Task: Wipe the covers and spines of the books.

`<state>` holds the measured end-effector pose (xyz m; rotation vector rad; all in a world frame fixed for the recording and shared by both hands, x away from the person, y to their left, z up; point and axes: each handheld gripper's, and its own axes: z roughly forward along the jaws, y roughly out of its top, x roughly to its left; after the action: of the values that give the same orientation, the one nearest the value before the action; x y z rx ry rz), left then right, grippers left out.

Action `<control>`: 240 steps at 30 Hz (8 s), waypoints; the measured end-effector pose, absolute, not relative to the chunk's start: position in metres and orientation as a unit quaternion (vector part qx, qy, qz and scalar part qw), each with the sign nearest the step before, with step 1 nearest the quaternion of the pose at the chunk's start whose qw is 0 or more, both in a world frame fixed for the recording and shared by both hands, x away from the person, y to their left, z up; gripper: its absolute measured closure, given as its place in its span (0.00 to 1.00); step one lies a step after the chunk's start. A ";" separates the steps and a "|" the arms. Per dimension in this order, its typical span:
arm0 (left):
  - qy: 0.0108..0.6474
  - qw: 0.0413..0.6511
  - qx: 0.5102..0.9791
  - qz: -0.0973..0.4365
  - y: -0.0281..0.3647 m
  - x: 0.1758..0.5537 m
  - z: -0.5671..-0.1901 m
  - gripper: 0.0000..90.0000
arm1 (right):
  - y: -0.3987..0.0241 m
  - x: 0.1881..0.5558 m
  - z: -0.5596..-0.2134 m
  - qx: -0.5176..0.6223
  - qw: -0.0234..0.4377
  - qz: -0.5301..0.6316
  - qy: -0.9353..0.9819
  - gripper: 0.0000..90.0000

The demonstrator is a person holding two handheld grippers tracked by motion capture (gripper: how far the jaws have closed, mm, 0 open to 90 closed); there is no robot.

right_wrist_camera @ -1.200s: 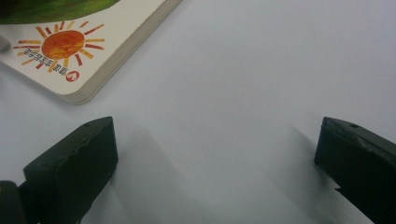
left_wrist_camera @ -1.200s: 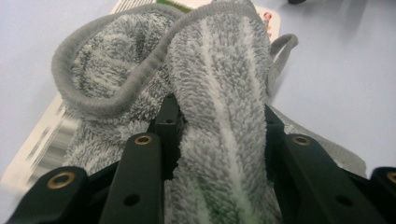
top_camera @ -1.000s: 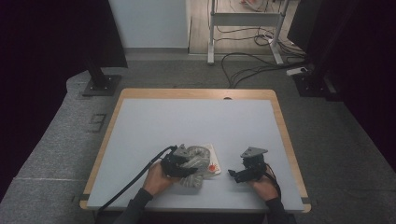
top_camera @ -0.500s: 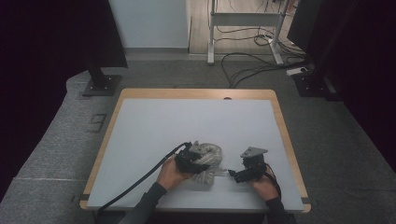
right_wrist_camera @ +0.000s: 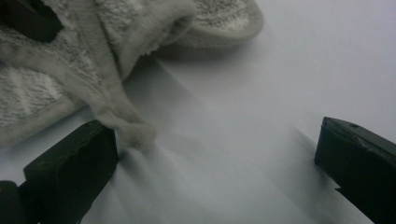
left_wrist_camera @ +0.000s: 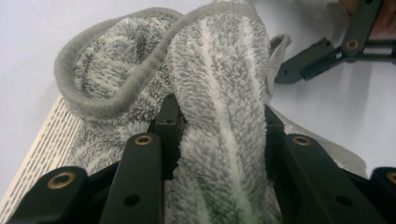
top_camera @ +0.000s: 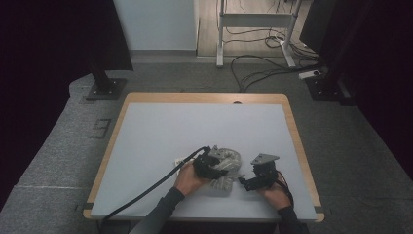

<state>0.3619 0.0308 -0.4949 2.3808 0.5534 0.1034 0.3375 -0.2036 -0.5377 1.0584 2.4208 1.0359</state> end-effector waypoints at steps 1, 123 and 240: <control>0.211 0.340 0.915 0.040 0.030 0.362 -0.495 0.70 | -0.204 0.337 -0.538 0.369 0.151 0.361 0.843 0.00; 0.490 0.329 0.790 0.166 0.300 0.397 -0.484 0.26 | -0.203 0.337 -0.538 0.369 0.152 0.361 0.843 0.00; 0.259 0.337 0.900 0.094 0.160 0.316 -0.529 0.00 | -0.113 0.414 -0.528 0.325 0.057 0.382 0.863 0.00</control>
<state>0.3159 0.1599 -0.5294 2.3473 0.6759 0.2442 0.4145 -0.1134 -0.5284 0.9858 2.6169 1.1582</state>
